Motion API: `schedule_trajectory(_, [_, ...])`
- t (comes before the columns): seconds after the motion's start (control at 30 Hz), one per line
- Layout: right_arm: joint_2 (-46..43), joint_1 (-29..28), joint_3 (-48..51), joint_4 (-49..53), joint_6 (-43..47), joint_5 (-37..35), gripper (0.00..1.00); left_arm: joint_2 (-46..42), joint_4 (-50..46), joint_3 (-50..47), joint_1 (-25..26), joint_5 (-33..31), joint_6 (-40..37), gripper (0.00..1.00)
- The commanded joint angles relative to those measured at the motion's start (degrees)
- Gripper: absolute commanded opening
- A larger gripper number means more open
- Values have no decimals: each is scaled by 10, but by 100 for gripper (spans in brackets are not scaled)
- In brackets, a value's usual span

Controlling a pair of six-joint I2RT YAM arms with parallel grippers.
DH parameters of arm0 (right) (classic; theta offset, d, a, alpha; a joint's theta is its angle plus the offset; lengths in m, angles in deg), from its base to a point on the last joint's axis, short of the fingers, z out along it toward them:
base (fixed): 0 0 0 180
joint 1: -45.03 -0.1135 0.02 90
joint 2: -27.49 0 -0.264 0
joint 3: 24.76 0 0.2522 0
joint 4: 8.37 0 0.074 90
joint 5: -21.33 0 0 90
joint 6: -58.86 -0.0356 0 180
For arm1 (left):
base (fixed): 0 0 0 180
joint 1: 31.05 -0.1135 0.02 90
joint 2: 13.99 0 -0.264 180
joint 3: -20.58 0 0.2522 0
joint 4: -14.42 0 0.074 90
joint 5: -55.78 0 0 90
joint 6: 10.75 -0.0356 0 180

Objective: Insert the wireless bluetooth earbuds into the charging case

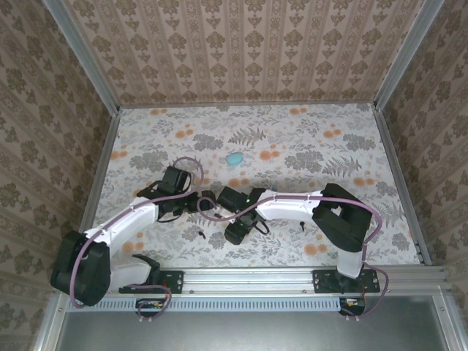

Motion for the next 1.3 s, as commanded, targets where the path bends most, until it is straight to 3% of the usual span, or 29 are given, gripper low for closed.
schedule_trajectory(0.0, [3,-2,19,24,-2,8,64,3,-6,10,-11,21,5,97])
schedule_trajectory(0.1, [-3,-2,25,23,-6,2,75,-4,-5,10,-36,38,6,97])
schedule_trajectory(0.2, [-6,-3,31,20,-9,-1,75,-11,-6,9,-52,48,5,97])
schedule_trajectory(0.53, [-29,-6,74,3,-31,-4,51,-17,13,-1,-92,113,13,97])
schedule_trajectory(0.73, [-95,-1,98,-25,-29,-18,45,-54,30,-4,-133,206,23,94])
schedule_trajectory(0.87, [-137,14,86,-22,-15,-16,43,-68,30,2,-154,279,29,85])
schedule_trajectory(1.07, [-228,48,71,-35,15,6,43,-87,36,27,-135,355,48,81])
schedule_trajectory(1.27, [-297,65,57,-54,44,29,41,-80,77,68,-58,383,97,78])
